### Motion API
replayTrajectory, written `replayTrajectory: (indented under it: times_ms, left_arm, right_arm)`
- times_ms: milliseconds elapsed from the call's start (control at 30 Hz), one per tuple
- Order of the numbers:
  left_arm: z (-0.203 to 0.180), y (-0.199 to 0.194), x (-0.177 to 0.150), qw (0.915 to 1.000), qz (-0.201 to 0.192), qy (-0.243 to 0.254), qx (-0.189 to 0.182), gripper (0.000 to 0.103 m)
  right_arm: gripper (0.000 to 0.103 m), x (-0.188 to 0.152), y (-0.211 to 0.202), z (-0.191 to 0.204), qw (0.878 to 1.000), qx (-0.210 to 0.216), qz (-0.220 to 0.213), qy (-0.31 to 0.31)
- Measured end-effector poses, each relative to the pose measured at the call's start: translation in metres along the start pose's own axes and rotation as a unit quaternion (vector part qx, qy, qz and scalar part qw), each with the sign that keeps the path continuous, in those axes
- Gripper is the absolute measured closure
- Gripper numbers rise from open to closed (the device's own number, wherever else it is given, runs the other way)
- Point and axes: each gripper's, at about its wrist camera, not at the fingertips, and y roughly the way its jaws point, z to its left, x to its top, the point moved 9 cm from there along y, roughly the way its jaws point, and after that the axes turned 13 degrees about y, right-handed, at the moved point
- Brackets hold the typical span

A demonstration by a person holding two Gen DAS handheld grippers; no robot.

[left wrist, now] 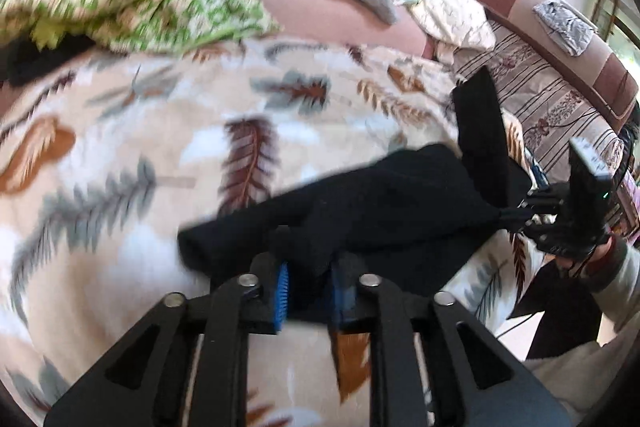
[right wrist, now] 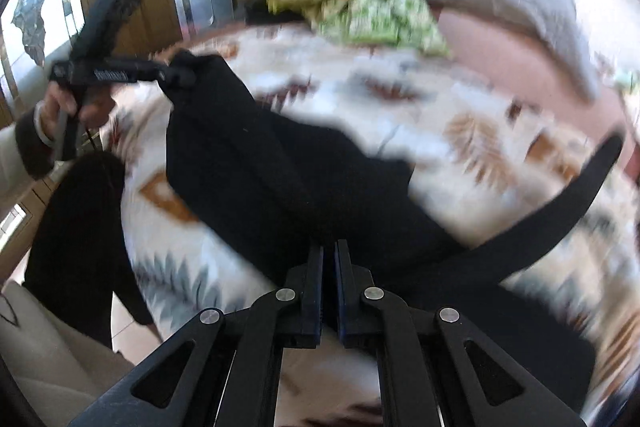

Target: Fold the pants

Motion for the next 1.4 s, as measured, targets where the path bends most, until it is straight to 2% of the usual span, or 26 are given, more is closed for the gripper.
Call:
replayTrajectory:
  times_ms: [67, 100, 133, 200, 267, 300, 367, 433, 533, 700, 800, 900, 1033, 1067, 1100, 1133, 1167, 1200, 1267, 1300, 1400]
  left_arm:
    - [0.001, -0.007, -0.007, 0.9999, -0.002, -0.014, -0.002, 0.065]
    - [0.003, -0.012, -0.010, 0.9997, -0.004, -0.024, 0.001, 0.054]
    - [0.006, -0.016, -0.012, 0.9994, -0.006, -0.033, 0.004, 0.045]
    - [0.014, -0.026, -0.015, 0.9983, -0.016, -0.056, 0.005, 0.038]
    - [0.022, -0.037, -0.014, 0.9962, -0.033, -0.081, -0.002, 0.030]
    - [0.026, -0.041, -0.014, 0.9951, -0.040, -0.091, -0.004, 0.025]
    - [0.032, -0.049, -0.012, 0.9925, -0.052, -0.110, -0.008, 0.020]
    - [0.032, -0.050, -0.011, 0.9919, -0.052, -0.115, -0.015, 0.020]
    - [0.026, -0.043, -0.014, 0.9932, -0.027, -0.111, -0.024, 0.020]
    - [0.019, -0.034, -0.021, 0.9933, 0.001, -0.112, -0.028, 0.019]
    - [0.013, -0.025, -0.032, 0.9925, 0.035, -0.112, -0.034, 0.018]
    - [0.003, -0.014, -0.046, 0.9915, 0.077, -0.097, -0.040, 0.018]
    - [-0.005, -0.003, -0.055, 0.9896, 0.107, -0.083, -0.048, 0.018]
    - [-0.007, -0.001, -0.055, 0.9892, 0.110, -0.083, -0.052, 0.018]
    - [-0.009, 0.000, -0.055, 0.9888, 0.110, -0.084, -0.056, 0.019]
    - [-0.012, 0.000, -0.054, 0.9890, 0.107, -0.081, -0.063, 0.036]
    - [-0.015, -0.002, -0.051, 0.9901, 0.101, -0.072, -0.064, 0.050]
    - [-0.016, -0.003, -0.048, 0.9911, 0.098, -0.066, -0.062, 0.067]
    - [-0.020, -0.010, -0.035, 0.9937, 0.076, -0.055, -0.061, 0.081]
    - [-0.019, -0.013, -0.026, 0.9950, 0.065, -0.049, -0.056, 0.092]
    - [-0.013, -0.020, 0.003, 0.9981, 0.038, -0.027, -0.039, 0.094]
  right_arm:
    - [0.098, -0.013, 0.011, -0.001, 1.000, -0.007, 0.007, 0.015]
    - [0.097, -0.013, 0.010, -0.002, 1.000, -0.007, -0.002, 0.025]
    - [0.092, -0.011, 0.007, -0.002, 0.999, -0.003, -0.006, 0.038]
    - [0.084, -0.007, -0.003, 0.004, 0.999, -0.004, -0.018, 0.037]
    - [0.062, 0.000, -0.011, 0.017, 0.999, 0.012, -0.028, 0.019]
    - [0.058, 0.006, -0.014, 0.025, 0.999, 0.021, -0.034, 0.009]
    - [0.051, 0.013, -0.017, 0.046, 0.998, 0.036, -0.047, -0.014]
    - [0.047, 0.021, -0.014, 0.068, 0.997, 0.045, -0.056, -0.038]
    - [0.046, 0.030, 0.001, 0.096, 0.995, 0.052, -0.060, -0.067]
    - [0.046, 0.038, 0.030, 0.126, 0.993, 0.073, -0.040, -0.082]
    - [0.045, 0.039, 0.037, 0.140, 0.991, 0.093, -0.032, -0.088]
    - [0.036, 0.033, 0.041, 0.151, 0.989, 0.102, -0.029, -0.106]
    - [0.037, 0.025, 0.060, 0.149, 0.989, 0.081, -0.013, -0.123]
    - [0.047, 0.024, 0.064, 0.147, 0.990, 0.077, -0.007, -0.120]
    - [0.060, 0.025, 0.067, 0.144, 0.990, 0.076, -0.003, -0.115]
    - [0.083, 0.026, 0.068, 0.142, 0.991, 0.082, -0.003, -0.106]
    - [0.090, 0.029, 0.066, 0.140, 0.991, 0.097, -0.004, -0.090]
    - [0.093, 0.031, 0.063, 0.137, 0.991, 0.110, -0.005, -0.073]
    - [0.098, 0.036, 0.058, 0.134, 0.991, 0.117, -0.010, -0.058]
    - [0.098, 0.039, 0.055, 0.133, 0.991, 0.122, -0.014, -0.052]
    - [0.098, 0.054, 0.042, 0.131, 0.990, 0.136, -0.028, -0.028]
